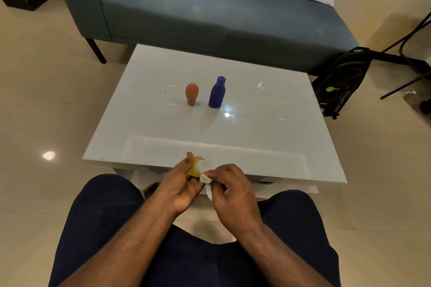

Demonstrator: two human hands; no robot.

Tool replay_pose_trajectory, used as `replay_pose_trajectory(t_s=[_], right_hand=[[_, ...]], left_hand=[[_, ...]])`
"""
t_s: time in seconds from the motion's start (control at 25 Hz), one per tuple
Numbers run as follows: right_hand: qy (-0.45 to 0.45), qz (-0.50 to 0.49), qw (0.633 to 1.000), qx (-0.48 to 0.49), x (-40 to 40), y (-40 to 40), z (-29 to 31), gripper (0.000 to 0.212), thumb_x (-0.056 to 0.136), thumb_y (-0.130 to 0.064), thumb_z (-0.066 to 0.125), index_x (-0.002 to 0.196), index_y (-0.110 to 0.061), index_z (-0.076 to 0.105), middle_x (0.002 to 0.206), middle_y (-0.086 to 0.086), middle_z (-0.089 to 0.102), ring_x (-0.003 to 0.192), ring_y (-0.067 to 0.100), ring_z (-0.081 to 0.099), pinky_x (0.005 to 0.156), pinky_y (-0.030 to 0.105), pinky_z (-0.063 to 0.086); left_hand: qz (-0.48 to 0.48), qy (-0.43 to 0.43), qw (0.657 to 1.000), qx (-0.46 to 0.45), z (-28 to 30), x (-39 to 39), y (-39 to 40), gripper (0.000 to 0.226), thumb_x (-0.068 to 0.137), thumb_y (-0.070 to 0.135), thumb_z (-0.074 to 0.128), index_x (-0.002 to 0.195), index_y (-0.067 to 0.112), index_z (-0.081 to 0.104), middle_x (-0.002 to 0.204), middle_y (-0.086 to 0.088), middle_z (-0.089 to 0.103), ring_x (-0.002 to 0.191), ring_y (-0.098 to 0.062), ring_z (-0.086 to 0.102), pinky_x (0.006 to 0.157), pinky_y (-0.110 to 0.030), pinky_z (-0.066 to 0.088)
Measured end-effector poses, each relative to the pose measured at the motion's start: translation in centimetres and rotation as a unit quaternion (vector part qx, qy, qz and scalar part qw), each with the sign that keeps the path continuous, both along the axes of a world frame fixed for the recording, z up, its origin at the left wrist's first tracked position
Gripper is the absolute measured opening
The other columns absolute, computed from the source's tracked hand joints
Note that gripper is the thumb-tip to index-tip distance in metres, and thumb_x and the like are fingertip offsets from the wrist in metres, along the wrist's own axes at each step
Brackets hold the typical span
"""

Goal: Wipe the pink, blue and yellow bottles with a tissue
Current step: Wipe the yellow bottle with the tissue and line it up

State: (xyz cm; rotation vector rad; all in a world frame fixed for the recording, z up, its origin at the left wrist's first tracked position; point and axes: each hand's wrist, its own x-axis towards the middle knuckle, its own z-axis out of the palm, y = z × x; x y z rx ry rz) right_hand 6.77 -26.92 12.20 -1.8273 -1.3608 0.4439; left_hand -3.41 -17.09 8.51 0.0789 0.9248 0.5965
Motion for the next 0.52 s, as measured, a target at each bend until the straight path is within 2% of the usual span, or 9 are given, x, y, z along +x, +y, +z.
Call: replay_pose_trajectory(t_s=[0.08, 0.24, 0.32, 0.44, 0.52], right_hand=[[-0.026, -0.001, 0.999, 0.021, 0.2, 0.3, 0.0, 0.025, 0.085, -0.001, 0.062, 0.102, -0.016, 0.072, 0.094, -0.006, 0.057, 0.086, 0.003, 0.057, 0.072, 0.010, 0.046], [-0.057, -0.031, 0.997, 0.040, 1.2, 1.5, -0.1, 0.025, 0.084, 0.003, 0.063, 0.101, -0.013, 0.072, 0.096, -0.003, 0.058, 0.086, 0.004, 0.057, 0.075, 0.009, 0.047], [-0.073, -0.016, 0.997, 0.033, 0.8, 1.6, -0.1, 0.025, 0.084, 0.003, 0.062, 0.100, -0.012, 0.071, 0.096, -0.003, 0.059, 0.088, 0.006, 0.058, 0.076, 0.014, 0.049], [-0.126, 0.059, 0.990, 0.022, 0.3, 0.7, -0.4, 0.024, 0.084, -0.001, 0.061, 0.102, -0.013, 0.071, 0.097, -0.003, 0.062, 0.090, 0.010, 0.058, 0.078, 0.023, 0.052], [-0.123, 0.046, 0.991, 0.015, 1.1, 0.9, -0.5, 0.023, 0.084, -0.002, 0.061, 0.101, -0.014, 0.071, 0.096, -0.003, 0.064, 0.089, 0.008, 0.058, 0.077, 0.024, 0.052]], left_hand=[[-0.016, 0.002, 1.000, 0.005, 0.5, 0.1, -0.3, 0.039, 0.090, 0.032, 0.069, 0.106, -0.003, 0.065, 0.091, -0.020, 0.072, 0.075, -0.026, 0.075, 0.053, -0.031, 0.061], [-0.028, 0.038, 0.999, 0.017, 0.4, 0.3, -0.7, 0.038, 0.090, 0.030, 0.072, 0.106, -0.004, 0.066, 0.086, -0.019, 0.076, 0.069, -0.022, 0.077, 0.052, -0.026, 0.061], [-0.030, 0.052, 0.998, 0.017, 0.3, 0.3, -0.9, 0.038, 0.090, 0.029, 0.073, 0.106, -0.005, 0.066, 0.082, -0.018, 0.076, 0.067, -0.022, 0.076, 0.050, -0.025, 0.060], [-0.032, 0.079, 0.996, 0.014, 0.0, 0.1, -0.7, 0.035, 0.091, 0.028, 0.073, 0.103, -0.004, 0.065, 0.073, -0.015, 0.074, 0.059, -0.020, 0.074, 0.046, -0.025, 0.057], [-0.044, 0.086, 0.995, 0.013, 0.1, 0.2, -0.7, 0.035, 0.091, 0.027, 0.073, 0.106, -0.004, 0.065, 0.073, -0.015, 0.075, 0.059, -0.021, 0.073, 0.045, -0.025, 0.057]])
